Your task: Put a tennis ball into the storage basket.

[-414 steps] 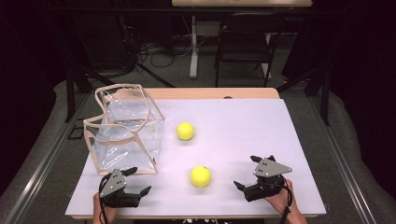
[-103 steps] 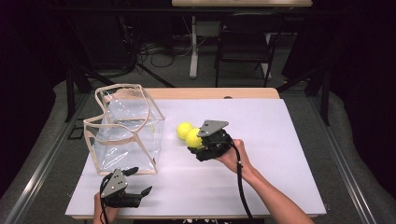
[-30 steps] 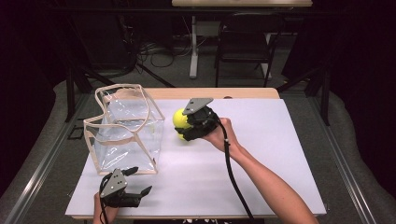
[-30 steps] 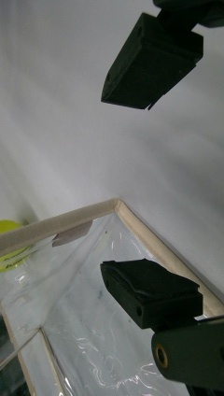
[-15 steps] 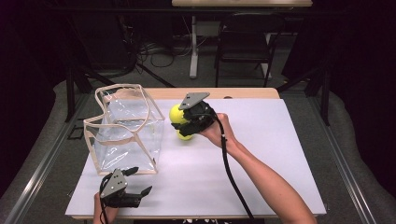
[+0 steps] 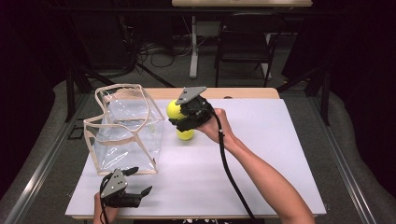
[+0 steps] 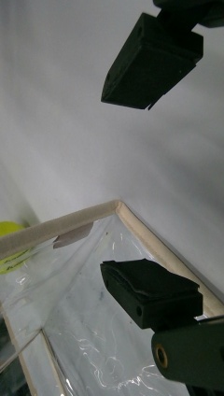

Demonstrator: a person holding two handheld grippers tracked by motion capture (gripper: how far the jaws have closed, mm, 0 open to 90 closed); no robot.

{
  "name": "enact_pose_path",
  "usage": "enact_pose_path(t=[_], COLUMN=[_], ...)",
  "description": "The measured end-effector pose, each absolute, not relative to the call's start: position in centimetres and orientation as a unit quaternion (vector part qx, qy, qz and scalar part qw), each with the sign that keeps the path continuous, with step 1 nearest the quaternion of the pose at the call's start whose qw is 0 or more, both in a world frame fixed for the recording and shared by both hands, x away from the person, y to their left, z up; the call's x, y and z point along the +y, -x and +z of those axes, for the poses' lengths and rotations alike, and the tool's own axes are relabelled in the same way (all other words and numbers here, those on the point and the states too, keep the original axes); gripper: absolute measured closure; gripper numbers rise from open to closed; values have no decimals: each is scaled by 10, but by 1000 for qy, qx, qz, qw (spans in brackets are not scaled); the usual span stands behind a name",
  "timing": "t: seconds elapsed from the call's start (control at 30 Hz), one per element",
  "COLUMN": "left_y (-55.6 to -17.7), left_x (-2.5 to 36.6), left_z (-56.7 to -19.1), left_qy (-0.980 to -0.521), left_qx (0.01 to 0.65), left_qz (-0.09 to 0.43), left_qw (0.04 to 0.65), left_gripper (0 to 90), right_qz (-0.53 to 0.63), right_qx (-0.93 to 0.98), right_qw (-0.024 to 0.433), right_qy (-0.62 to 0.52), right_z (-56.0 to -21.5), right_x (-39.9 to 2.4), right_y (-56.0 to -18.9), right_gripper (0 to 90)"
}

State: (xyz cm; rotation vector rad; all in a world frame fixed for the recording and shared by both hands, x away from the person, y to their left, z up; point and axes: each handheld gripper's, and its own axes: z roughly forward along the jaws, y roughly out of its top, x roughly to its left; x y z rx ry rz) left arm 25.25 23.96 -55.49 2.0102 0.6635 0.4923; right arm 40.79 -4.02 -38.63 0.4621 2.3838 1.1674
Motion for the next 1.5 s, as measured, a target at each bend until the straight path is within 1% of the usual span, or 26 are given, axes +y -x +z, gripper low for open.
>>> enact_pose_path(t=[0.3, 0.8, 1.5], left_y=[-252, -253, -253], left_x=[240, 240, 240], left_z=[-555, -555, -555], left_qy=[-819, -819, -820], left_qx=[270, 270, 270], left_qz=[200, 199, 199], left_qw=[465, 464, 465], left_gripper=[159, 159, 159], right_qz=[418, 416, 416], right_qx=[864, 863, 862], right_qw=[225, 235, 244], right_qy=[-168, -164, -157], right_z=[-383, -367, -348], right_x=[-37, -30, -10], right_y=[-412, -418, -425], right_gripper=[266, 266, 266])
